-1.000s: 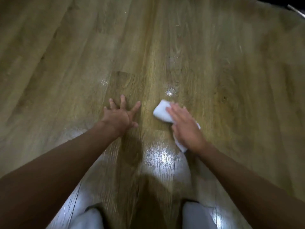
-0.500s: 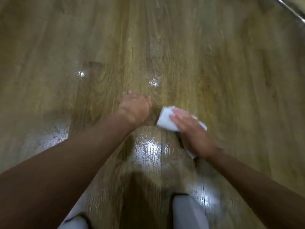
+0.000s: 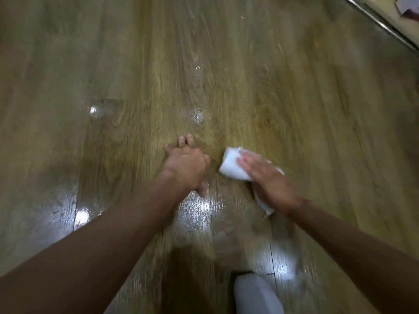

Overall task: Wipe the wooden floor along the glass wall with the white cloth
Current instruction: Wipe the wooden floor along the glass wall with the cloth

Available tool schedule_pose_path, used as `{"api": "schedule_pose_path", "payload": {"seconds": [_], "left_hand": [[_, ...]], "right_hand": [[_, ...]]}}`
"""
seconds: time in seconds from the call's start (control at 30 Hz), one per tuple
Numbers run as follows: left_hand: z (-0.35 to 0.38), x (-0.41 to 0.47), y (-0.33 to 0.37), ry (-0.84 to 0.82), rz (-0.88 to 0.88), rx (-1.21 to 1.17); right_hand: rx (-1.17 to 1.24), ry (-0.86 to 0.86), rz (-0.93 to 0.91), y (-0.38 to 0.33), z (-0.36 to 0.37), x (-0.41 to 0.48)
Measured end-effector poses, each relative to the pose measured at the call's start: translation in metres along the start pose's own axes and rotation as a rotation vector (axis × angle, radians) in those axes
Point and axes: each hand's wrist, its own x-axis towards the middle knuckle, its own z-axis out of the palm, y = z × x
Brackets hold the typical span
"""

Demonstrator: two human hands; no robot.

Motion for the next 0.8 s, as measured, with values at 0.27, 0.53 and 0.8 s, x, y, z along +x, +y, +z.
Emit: {"api": "schedule_pose_path", "payload": {"seconds": [0.27,0.53,0.8], "left_hand": [[-0.009,0.01,0.006,0.011,0.047,0.137],[-0.022,0.013,0.027,-0.002,0.209,0.024],[-0.029,0.016,0.019,-0.121,0.261,0.168]], "right_hand": [[0.068,0.284,0.481,-0.019,0.026,0.021],[0.134,0.255,0.444,0.057,-0.014,-0.043],[0.02,0.339,0.575,0.001,0.022,-0.012]]}}
